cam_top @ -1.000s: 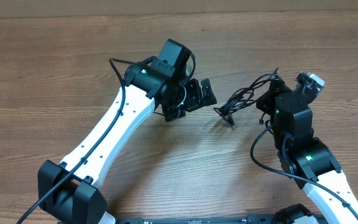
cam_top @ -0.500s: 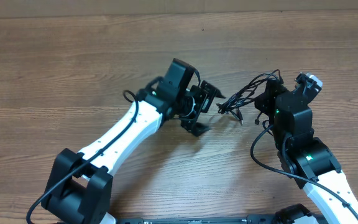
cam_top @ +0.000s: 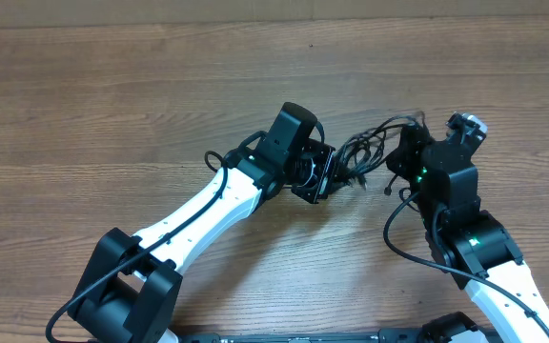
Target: Untangle cables
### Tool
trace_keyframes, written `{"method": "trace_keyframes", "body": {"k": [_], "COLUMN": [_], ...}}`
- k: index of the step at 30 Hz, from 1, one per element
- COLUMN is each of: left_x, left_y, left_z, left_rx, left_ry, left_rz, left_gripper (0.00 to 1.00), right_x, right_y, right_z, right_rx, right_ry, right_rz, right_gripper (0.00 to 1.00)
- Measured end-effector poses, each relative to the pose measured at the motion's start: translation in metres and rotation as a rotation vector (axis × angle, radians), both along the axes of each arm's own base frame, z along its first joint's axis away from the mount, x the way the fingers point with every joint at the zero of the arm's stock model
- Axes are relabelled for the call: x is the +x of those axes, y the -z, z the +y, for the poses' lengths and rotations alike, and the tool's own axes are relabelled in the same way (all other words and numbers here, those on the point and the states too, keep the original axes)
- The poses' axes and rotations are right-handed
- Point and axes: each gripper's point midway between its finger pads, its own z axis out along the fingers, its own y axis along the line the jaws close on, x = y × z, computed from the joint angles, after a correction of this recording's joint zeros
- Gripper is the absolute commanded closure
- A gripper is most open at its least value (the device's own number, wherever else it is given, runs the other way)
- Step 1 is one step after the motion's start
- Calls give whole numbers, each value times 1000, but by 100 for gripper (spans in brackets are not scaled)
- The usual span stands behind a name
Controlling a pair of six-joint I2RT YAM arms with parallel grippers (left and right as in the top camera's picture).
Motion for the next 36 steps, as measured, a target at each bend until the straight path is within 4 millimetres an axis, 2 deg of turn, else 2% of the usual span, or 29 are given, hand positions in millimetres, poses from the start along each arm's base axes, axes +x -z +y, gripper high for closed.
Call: {"method": "trace_keyframes", "body": {"k": [4,9,15,21,23,26,27,32,33,36], "left_x": [1,6,7,15,18,22,24,34,35,34], "left_y": [13,22,26,26,27,31,32,41,42,45], "left_z": [14,37,59,76,80,90,93,113,117,122], "left_rx": [95,185,204,200,204,229,237,313,325,345], "left_ry": [61,194,280,286,282,261,254,205,196,169], "left_rz": [-84,-217,-241,-253,-258,-254,-253,-252,-248,-216], "left_gripper": [96,96,91,95,96,95,95,96,96,95], "right_x": [-12,-36,-50,-54,-55,-56,-56,-59,-60,-63], "right_y": [21,54,78,95,98,104,105,107,107,106], "right_z": [1,-12,-19,-18,-13,-6,-3,6,10,25], "right_rx": [-28,-103,-133,-123,-97,-46,-31,37,56,117], "right_ry": [-17,7,12,-6,-30,-67,-78,-122,-138,-206], "right_rz": [96,263,382,461,478,506,514,538,542,551], "right_gripper": [96,96,96,94,82,77,69,12,9,7]}}
